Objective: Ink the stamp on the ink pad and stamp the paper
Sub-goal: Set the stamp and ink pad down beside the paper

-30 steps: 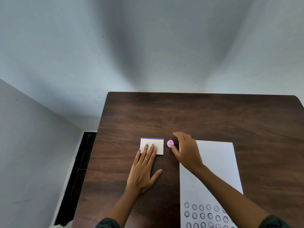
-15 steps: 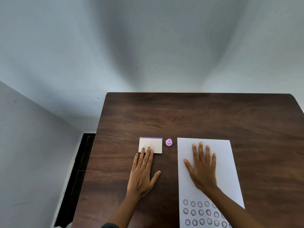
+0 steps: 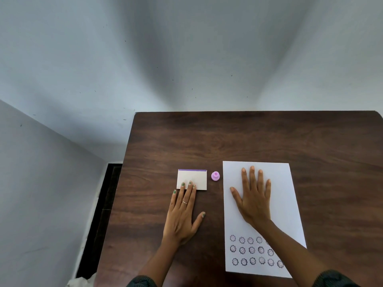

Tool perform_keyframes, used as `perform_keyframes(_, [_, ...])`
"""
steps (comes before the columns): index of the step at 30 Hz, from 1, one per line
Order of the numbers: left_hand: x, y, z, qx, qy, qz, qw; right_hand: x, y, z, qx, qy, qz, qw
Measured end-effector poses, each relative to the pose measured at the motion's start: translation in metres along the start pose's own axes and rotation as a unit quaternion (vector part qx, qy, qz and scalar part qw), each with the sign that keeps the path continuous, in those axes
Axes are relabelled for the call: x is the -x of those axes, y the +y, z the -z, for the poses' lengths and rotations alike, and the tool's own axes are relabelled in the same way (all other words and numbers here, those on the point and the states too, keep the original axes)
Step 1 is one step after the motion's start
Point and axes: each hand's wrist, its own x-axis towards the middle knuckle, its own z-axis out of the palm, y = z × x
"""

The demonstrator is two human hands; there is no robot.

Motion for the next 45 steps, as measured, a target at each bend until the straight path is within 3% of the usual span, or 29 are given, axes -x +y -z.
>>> perform_keyframes(20, [0.001, 0.002, 0.003, -0.017, -0.008, 0.01, 1.0, -0.002, -0.002, 0.004, -0.005, 0.009, 0.011, 1.0])
perform_keyframes(45, [-0.037, 0.059, 0.048, -0.039, 0.089, 0.003, 0.995, 0.035, -0.011, 0.055, -0.019, 0.079, 0.061, 0.995])
